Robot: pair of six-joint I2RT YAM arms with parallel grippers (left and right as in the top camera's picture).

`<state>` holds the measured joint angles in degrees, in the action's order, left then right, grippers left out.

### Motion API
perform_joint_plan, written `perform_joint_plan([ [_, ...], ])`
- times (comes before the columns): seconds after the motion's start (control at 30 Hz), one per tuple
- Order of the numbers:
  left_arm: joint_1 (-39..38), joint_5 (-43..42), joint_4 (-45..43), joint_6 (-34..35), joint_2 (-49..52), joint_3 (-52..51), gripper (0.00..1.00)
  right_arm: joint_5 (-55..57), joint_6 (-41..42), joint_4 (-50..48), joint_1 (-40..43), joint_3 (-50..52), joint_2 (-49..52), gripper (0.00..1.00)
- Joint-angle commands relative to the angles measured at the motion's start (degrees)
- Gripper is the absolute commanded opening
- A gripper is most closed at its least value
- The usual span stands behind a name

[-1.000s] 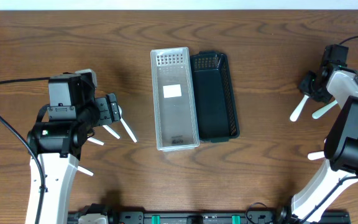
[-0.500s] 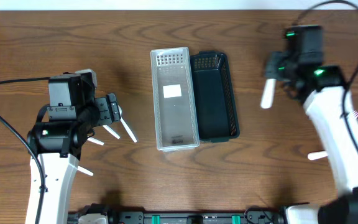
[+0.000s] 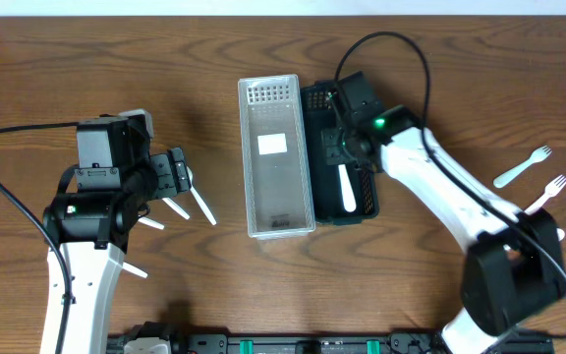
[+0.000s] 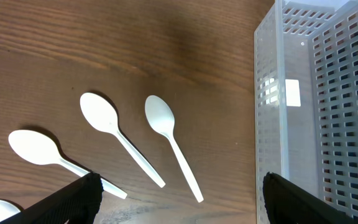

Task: Pack container
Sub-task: 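Carry the fork into the dark green basket and release it, then return right gripper to the forks and grasp a second white fork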

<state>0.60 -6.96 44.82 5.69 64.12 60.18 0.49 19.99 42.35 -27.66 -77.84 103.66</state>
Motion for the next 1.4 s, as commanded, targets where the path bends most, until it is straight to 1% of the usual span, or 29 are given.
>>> perform_joint_plan([
  [0.0, 0.0, -0.1, 0.2, -0.7, -0.1, 1.4, 0.85, -1.0, 1.2, -0.7, -0.2, -0.1, 1.0, 0.28],
  [0.13, 0.0, -0.1, 0.2, -0.7, -0.1, 1.4, 0.85, -1.4, 0.5, -1.0, 0.3, -2.2, -1.1, 0.45],
  [0.2, 0.0, -0.1, 0.2, -0.7, -0.1, 1.4, 0.85, -1.4, -0.2, -0.2, 1.4, -5.5, -3.2, 0.52],
  [0.23, 0.0, -0.1, 0.2, -0.7, -0.1, 1.4, 0.85, -1.3, -0.5, 0.4, 2.3, -7.8, -4.5, 0.54],
  [0.3, 0.0, -0.1, 0.2, -0.7, -0.1, 1.4, 0.85, -0.4, -0.9, 2.0, 5.0, -12.1, -7.0, 0.54],
  [0.37, 0.0, -0.1, 0.2, -0.7, -0.1, 1.4, 0.85, 2.8, 0.2, 4.4, 9.0, -16.3, -9.3, 0.52],
  [0.47, 0.0, -0.1, 0.2, -0.7, -0.1, 1.4, 0.85, 9.6, 4.4, 8.5, 17.5, -20.6, -11.5, 0.52],
  [0.57, 0.0, -0.1, 0.2, -0.7, -0.1, 1.4, 0.85, 9.5, 6.2, 10.7, 27.8, -21.5, -11.5, 0.56],
  [0.63, 0.0, -0.1, 0.5, -0.7, -0.1, 1.4, 0.85, 8.0, 6.2, 12.0, 35.1, -21.4, -10.2, 0.57],
  [0.7, 0.0, -0.1, 0.8, -0.7, -0.1, 1.4, 0.85, 6.5, 6.1, 12.9, 41.8, -21.4, -8.0, 0.61],
  [0.8, 0.0, -0.1, 1.2, -0.7, -0.1, 1.4, 0.85, 3.8, 5.7, 13.2, 49.5, -21.4, -3.3, 0.65],
  [0.9, 0.0, -0.1, 1.2, -0.7, -0.1, 1.4, 0.85, 0.0, 3.2, 13.0, 54.6, -21.4, 2.3, 0.7],
  [0.97, 0.0, -0.1, 1.2, -0.7, -0.1, 1.4, 0.85, -0.6, 3.1, 13.1, 56.5, -21.4, 5.7, 0.73],
  [1.07, 0.0, -0.1, 1.4, -0.7, -0.1, 1.4, 0.85, -0.6, 3.0, 13.2, 58.2, -21.4, 10.9, 0.75],
  [1.37, 0.0, -0.1, 1.6, -0.7, -0.1, 1.4, 0.85, -0.6, 0.7, 11.6, 58.9, -21.4, 21.0, 0.77],
])
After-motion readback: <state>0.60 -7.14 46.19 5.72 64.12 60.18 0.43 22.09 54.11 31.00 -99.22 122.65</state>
